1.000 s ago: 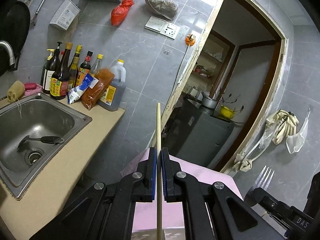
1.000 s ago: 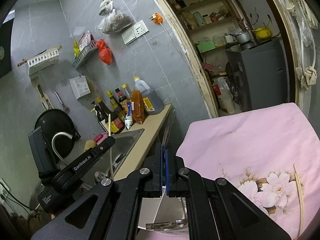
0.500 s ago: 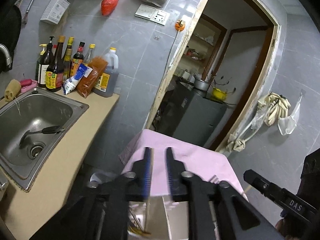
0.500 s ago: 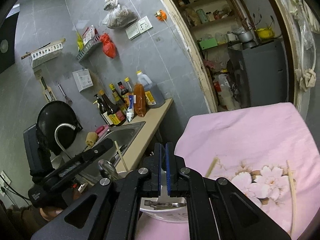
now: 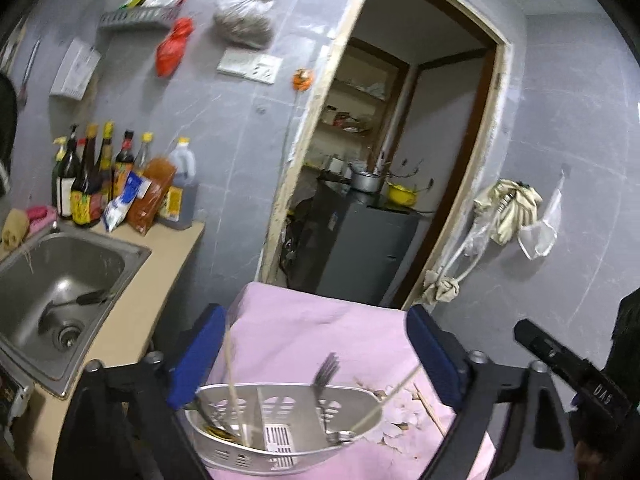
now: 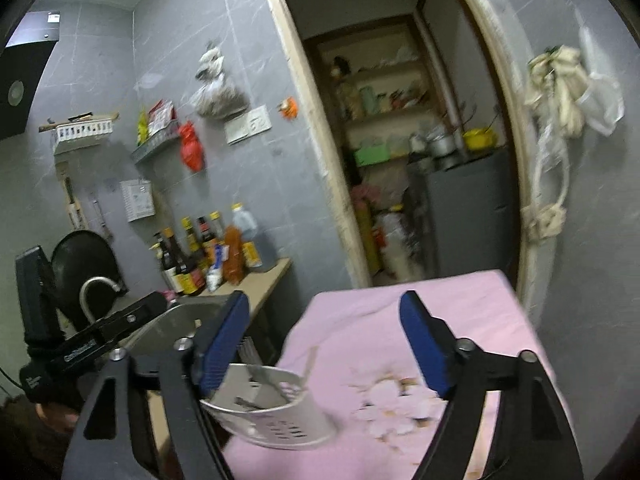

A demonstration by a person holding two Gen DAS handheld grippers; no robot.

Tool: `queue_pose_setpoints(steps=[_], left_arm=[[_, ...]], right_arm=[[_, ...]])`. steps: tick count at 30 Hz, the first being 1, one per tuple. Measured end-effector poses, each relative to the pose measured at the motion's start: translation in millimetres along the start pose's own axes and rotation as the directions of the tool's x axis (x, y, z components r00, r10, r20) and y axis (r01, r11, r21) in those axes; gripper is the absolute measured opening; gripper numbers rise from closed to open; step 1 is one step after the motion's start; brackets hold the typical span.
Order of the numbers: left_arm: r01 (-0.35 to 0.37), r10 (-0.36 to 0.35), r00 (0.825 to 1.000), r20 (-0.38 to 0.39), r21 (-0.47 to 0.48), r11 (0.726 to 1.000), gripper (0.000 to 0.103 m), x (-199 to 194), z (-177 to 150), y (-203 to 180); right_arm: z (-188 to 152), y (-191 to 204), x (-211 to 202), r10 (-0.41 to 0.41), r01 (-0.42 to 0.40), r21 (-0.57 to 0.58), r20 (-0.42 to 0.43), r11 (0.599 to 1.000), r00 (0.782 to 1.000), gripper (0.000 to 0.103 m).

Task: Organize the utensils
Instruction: 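Move both tools back to the two remaining chopsticks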

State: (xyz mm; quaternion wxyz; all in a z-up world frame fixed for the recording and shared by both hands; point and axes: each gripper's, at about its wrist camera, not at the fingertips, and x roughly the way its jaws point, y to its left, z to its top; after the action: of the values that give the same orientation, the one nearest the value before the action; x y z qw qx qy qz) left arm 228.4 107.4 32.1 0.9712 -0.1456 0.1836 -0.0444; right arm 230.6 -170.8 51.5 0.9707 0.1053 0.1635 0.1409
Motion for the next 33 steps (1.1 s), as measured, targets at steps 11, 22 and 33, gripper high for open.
queue_pose_setpoints(steps=[11, 22, 33], left_arm=[[0.045, -0.045, 0.999, -0.005, 0.166, 0.985, 0.102, -1.5, -22.5, -83.9], [0.122, -0.103, 0.989, -0.106, 0.186, 0.975, 0.102, 36.2, -61.1, -158.9], [0.08, -0.04, 0.958, -0.283, 0.133, 0.988, 0.102, 104.0, -124.7, -173.4]], right_arm=[[21.2, -64.5, -53.4, -0.189, 0.194, -0.068, 0.079, 0.979, 0.979, 0.091], [14.5, -150.6, -47.2, -0.274, 0.271, -0.076, -0.033, 0.96, 0.961, 0.092], [-60.5, -209.6, 7.0, -0.252, 0.233, -0.1, -0.276, 0.967, 0.928, 0.092]])
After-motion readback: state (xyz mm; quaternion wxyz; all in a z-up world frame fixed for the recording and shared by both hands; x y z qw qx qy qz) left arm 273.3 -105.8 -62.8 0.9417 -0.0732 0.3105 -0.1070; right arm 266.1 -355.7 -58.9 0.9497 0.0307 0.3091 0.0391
